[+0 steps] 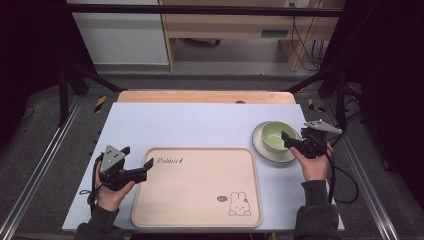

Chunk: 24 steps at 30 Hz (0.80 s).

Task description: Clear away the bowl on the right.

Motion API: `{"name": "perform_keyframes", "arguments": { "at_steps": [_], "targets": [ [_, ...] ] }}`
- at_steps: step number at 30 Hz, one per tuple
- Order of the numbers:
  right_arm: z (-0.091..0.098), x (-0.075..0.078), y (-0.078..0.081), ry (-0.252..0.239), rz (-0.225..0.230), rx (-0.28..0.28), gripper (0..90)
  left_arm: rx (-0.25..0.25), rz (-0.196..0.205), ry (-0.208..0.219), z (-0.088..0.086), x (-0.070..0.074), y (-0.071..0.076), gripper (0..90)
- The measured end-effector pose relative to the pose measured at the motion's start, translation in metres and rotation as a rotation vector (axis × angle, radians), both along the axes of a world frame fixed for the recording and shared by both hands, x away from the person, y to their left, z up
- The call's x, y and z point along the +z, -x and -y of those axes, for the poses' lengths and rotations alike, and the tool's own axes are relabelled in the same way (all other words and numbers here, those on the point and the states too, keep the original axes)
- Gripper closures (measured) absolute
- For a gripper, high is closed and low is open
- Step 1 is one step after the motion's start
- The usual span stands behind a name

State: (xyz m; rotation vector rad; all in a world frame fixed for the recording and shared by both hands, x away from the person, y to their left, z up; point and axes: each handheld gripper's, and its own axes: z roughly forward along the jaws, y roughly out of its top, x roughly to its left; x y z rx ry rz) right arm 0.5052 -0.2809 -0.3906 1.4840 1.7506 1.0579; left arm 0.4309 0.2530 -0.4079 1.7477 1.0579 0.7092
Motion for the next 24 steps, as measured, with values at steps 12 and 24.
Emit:
{"name": "perform_keyframes", "arguments": {
  "at_steps": [12, 24],
  "targets": [
    [0.007, -0.009, -0.016, 0.004, -0.037, -0.032, 27.3, -0.002, -0.007, -0.010, 0.002, -0.003, -0.001, 10.4],
    [0.012, -0.023, -0.031, 0.001, -0.095, -0.076, 31.5, -0.010, -0.003, -0.013, 0.004, -0.003, -0.001, 10.4]
  ]
}}
